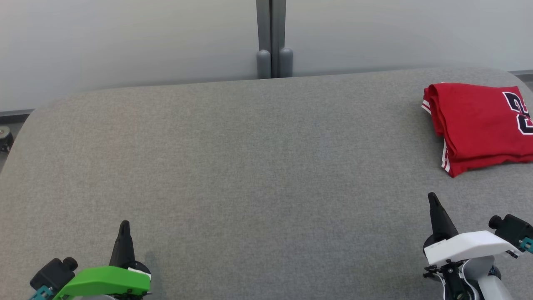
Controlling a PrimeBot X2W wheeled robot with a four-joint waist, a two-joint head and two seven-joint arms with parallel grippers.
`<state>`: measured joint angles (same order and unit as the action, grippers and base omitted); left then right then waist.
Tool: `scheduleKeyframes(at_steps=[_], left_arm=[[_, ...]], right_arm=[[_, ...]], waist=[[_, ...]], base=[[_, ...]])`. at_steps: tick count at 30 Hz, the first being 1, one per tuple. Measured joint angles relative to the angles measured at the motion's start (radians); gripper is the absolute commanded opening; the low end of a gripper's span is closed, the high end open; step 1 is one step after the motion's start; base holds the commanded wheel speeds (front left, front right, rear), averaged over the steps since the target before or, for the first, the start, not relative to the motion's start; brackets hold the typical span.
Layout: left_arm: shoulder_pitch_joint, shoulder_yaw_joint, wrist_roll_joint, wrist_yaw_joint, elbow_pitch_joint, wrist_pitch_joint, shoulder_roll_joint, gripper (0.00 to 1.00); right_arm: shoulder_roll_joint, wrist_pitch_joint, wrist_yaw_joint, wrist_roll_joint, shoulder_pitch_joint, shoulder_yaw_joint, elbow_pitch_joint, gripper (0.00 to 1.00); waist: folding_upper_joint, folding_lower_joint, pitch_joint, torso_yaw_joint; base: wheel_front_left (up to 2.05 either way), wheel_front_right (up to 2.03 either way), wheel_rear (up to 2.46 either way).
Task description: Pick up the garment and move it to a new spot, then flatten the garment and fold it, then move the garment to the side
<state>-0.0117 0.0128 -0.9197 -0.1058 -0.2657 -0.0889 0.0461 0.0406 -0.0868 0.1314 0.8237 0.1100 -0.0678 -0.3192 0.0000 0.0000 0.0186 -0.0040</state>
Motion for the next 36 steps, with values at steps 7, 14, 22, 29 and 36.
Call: scheduleKeyframes(at_steps=[7,14,22,29,36], left_arm=[[-0.01,0.013,-0.078,0.0,0.004,0.021,0.0,0.0],[-0.02,0.022,-0.149,0.0,0.008,0.045,0.0,0.0],[-0.031,0.036,-0.235,0.0,0.014,0.07,0.0,0.0],[-0.039,0.046,-0.297,0.0,0.019,0.088,0.0,0.0],[-0.046,0.053,-0.357,0.0,0.024,0.106,0.0,0.0]], right_arm=[[0.001,0.022,0.0,0.088,0.0,-0.006,0.007,0.0],[0.001,0.044,0.0,0.172,0.001,-0.011,0.013,0.0],[0.002,0.069,0.0,0.269,0.002,-0.017,0.021,0.0],[0.003,0.087,-0.001,0.341,0.003,-0.021,0.026,0.0],[0.003,0.105,-0.001,0.408,0.003,-0.024,0.032,0.0]], waist=[[0.0,0.0,-0.002,0.0],[0.0,0.0,-0.003,0.001],[0.0,0.0,-0.005,0.001],[0.0,0.0,-0.007,0.001],[0.0,0.0,-0.008,0.002]], base=[[0.0,0.0,0.0],[0.0,0.0,0.0],[0.0,0.0,0.0],[0.0,0.0,0.0],[0.0,0.0,0.0]])
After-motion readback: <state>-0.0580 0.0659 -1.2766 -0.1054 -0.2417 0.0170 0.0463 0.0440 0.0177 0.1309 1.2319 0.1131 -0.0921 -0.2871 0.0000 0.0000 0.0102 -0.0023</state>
